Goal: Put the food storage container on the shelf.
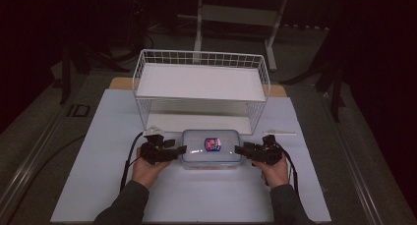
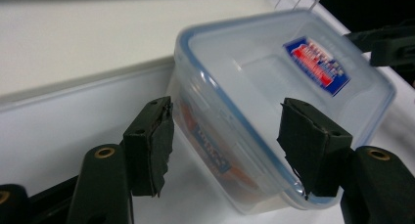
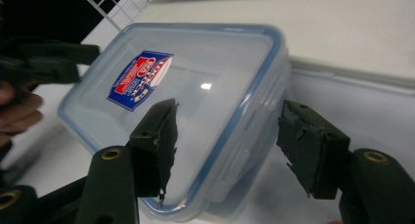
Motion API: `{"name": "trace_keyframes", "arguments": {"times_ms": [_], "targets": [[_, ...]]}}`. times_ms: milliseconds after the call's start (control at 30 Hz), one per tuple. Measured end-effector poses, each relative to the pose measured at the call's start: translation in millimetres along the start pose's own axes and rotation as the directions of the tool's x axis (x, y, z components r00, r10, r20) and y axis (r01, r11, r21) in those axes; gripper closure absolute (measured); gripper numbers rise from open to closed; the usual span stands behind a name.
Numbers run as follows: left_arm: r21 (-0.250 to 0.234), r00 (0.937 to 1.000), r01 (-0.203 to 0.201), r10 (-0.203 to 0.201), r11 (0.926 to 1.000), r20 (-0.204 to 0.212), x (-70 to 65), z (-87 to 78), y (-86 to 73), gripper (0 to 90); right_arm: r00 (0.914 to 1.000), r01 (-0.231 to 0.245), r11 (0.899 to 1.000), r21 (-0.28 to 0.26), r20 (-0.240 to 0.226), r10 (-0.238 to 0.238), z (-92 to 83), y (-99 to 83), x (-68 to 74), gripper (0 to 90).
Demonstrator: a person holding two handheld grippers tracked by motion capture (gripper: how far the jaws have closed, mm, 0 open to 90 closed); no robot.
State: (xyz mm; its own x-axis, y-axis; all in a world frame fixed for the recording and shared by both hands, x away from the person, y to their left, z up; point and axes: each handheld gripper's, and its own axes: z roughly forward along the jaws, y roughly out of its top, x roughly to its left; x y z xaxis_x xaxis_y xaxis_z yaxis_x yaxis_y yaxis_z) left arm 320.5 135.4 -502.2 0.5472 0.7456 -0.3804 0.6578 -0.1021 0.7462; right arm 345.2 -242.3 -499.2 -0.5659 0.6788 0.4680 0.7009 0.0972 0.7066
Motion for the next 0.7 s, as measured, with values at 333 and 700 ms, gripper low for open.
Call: {"name": "trace_keyframes", "arguments": {"times_ms": [333,700], "targets": [[0.013,0.9944,0.062,-0.063,0.9980,0.085,2.2,8.6,-0.5,38.6,0.9968,-0.059,0.998,0.029,-0.053,0.060,7.9,-0.1,-6.5,36.1],[0.026,0.9886,0.116,-0.118,0.9929,0.093,6.7,10.8,-1.4,31.6,0.9870,-0.111,0.991,0.069,-0.108,0.118,18.6,-2.0,-11.8,22.9]]}}
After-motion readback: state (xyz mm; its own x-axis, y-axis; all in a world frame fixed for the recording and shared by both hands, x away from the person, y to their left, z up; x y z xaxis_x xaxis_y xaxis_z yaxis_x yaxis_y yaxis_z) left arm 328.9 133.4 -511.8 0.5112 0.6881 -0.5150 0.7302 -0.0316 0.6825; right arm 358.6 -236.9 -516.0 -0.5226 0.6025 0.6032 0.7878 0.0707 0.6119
